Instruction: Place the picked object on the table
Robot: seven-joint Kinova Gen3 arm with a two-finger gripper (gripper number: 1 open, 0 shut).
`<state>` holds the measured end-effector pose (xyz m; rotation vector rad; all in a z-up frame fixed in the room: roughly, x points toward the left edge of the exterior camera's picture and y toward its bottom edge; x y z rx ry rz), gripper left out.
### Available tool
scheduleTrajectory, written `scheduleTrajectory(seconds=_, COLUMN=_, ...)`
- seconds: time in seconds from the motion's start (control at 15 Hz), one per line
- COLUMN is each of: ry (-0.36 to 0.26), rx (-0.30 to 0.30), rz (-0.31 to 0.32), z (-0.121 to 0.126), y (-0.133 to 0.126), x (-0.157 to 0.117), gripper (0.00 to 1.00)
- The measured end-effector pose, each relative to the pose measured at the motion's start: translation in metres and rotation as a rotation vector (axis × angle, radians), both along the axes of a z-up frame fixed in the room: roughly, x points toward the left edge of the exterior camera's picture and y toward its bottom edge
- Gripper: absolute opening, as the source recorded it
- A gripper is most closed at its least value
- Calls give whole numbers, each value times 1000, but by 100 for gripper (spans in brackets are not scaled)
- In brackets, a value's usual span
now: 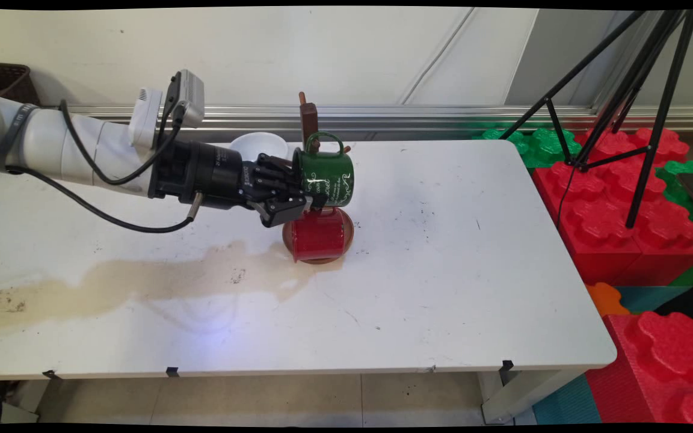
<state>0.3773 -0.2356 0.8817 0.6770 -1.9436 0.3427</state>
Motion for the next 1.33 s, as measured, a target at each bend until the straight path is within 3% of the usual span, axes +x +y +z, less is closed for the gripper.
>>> scheduleTrajectory(seconds=0.73, ry=26, rx=15, rz=-56, z=21, y=20, x=-14, gripper=0)
scheduleTrajectory(seconds=1.33, ry=-66, rx=54, rz=-102, z=40, y=34, x=-13, gripper=0)
